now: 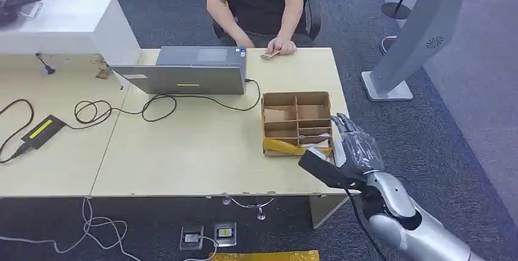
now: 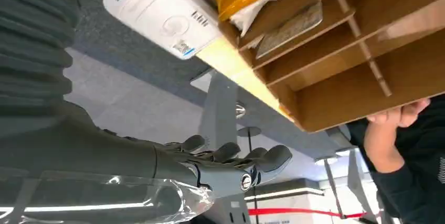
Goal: Pass the card to the sensor for recognition and then transmit it.
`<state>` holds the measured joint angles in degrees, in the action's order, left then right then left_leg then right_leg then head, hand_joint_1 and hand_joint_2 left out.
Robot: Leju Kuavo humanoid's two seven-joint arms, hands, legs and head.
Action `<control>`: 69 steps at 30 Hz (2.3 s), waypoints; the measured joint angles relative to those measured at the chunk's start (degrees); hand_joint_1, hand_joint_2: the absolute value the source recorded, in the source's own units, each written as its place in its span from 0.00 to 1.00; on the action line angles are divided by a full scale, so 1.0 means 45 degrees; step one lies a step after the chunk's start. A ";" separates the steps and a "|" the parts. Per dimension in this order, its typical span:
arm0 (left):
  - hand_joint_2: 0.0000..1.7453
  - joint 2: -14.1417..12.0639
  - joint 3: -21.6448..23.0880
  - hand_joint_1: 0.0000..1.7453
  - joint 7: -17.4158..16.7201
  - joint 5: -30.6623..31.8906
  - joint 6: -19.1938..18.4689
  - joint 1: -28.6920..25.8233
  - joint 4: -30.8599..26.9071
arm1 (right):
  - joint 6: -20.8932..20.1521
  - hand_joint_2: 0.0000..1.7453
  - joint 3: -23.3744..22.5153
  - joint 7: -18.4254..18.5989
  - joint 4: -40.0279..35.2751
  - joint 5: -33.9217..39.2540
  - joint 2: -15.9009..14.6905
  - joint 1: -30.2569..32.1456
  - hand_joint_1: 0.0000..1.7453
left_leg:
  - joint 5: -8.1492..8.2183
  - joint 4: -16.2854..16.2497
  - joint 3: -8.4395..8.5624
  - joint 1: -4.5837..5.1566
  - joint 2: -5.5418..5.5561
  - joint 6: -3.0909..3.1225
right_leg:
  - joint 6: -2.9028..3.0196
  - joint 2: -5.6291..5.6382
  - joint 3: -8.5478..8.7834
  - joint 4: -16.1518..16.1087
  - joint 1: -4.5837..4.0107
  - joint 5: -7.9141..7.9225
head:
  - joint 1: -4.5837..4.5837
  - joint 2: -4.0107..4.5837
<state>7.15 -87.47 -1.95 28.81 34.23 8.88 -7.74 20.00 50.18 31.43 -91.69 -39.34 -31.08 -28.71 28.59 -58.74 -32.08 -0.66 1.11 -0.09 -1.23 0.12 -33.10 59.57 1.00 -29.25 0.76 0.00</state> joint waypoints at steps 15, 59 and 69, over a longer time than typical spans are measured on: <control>0.00 0.0010 0.0005 0.00 0.0000 0.0146 0.0000 0.0009 0.0000 | 0.0116 1.00 0.0048 -0.0379 0.0675 -0.0161 0.0849 0.0000 0.00 | 0.0000 0.0000 0.0001 0.0000 0.0001 0.0000 | 0.0000 -0.0002 0.0000 0.0000 0.0000 0.0000 | 0.0005 0.0000; 0.00 0.0000 0.0117 0.00 -0.0287 0.1166 -0.0311 0.0010 0.0000 | 0.0374 1.00 0.0345 -0.0330 0.3133 -0.3026 0.2147 -0.0451 0.00 | -0.0001 0.0000 0.0003 0.0000 -0.0001 -0.0001 | 0.0000 0.0000 0.0001 0.0000 0.0000 0.0000 | 0.0005 0.0000; 0.00 -0.0005 0.0117 0.00 -0.0287 0.1180 -0.0325 0.0009 0.0000 | 0.0418 1.00 0.0345 -0.0549 0.3609 -0.2973 0.2555 -0.0570 0.00 | -0.0002 0.0000 0.0001 0.0000 0.0001 -0.0002 | 0.0000 0.0000 0.0001 0.0001 0.0000 0.0000 | 0.0005 0.0000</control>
<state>7.13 -86.95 -3.23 34.12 32.76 8.92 -7.74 21.88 51.74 28.96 -75.45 -52.72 -19.58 -31.28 28.58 -58.74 -32.07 -0.66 1.11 -0.10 -1.22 0.11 -33.10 59.57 1.00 -29.25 0.79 0.00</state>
